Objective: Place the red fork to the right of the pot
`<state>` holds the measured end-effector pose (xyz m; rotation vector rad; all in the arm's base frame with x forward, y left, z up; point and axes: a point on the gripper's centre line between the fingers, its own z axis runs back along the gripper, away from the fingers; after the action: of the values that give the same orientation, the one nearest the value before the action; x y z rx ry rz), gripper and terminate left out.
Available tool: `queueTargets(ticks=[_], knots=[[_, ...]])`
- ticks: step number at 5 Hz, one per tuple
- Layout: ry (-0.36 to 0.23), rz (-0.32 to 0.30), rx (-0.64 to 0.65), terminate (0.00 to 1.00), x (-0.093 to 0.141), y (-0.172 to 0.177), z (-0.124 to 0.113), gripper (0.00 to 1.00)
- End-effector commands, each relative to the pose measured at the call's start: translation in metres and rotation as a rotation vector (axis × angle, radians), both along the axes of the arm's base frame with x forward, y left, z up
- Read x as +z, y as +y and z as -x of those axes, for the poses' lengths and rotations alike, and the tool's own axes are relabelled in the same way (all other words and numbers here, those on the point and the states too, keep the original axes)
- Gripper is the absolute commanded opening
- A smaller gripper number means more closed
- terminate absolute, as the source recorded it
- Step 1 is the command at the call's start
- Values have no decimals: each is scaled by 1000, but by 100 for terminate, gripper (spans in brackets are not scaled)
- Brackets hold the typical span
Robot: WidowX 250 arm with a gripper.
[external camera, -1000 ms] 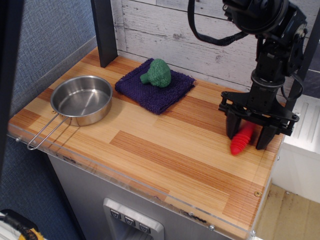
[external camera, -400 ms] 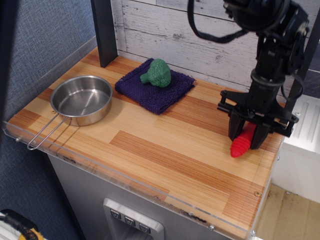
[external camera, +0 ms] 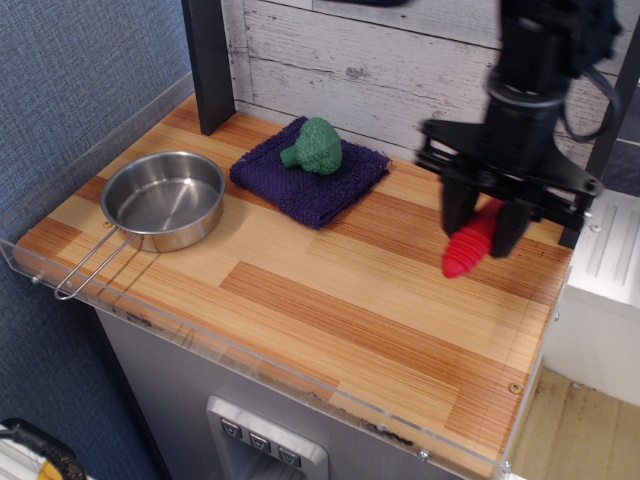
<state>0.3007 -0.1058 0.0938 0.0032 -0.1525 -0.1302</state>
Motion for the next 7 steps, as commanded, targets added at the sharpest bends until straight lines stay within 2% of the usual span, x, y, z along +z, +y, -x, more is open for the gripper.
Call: queueTargets(ticks=[1,2,3,5,7], knots=[[-15,3,76,0,5,51,68,0],[-9,-33,118,0,-3,79,89,0],[-1,-42,155,0,-11,107,90,0],[66,-77,172,0,-28,143,68,0],[96,-94,191,0,-51,169,63,0]])
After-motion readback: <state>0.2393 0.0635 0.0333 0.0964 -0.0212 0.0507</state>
